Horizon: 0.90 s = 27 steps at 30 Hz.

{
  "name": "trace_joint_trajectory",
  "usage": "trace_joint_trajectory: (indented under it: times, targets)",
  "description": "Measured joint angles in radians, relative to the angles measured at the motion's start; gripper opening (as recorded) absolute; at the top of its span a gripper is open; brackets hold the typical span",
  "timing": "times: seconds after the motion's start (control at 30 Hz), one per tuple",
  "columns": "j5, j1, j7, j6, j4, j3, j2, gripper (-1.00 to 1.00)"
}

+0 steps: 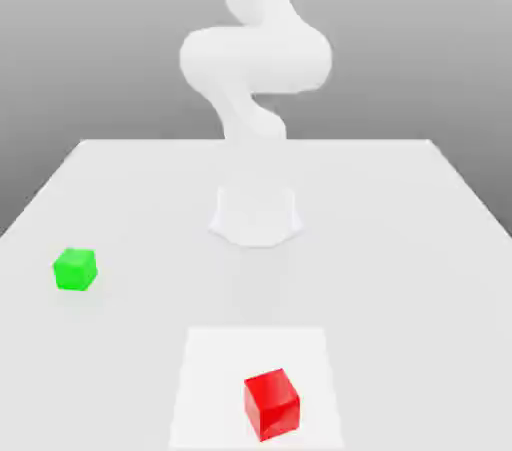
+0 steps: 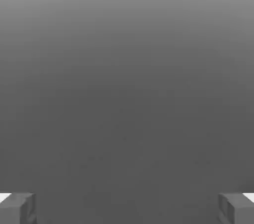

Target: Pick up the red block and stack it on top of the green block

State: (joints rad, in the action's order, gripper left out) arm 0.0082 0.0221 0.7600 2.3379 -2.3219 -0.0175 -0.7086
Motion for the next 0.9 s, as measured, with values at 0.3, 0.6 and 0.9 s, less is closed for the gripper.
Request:
trace_joint_trajectory:
  times: [0.3, 0.6, 0.9]
  targets:
    - [0.038, 0.064, -0.151, 0.138, -0.079, -0.047, 0.333, 0.0]
    - [0.059, 0.094, -0.288, 0.273, -0.157, -0.057, 0.659, 0.0]
    - [0.04, 0.088, -0.358, 0.454, -0.195, -0.045, 0.982, 0.0]
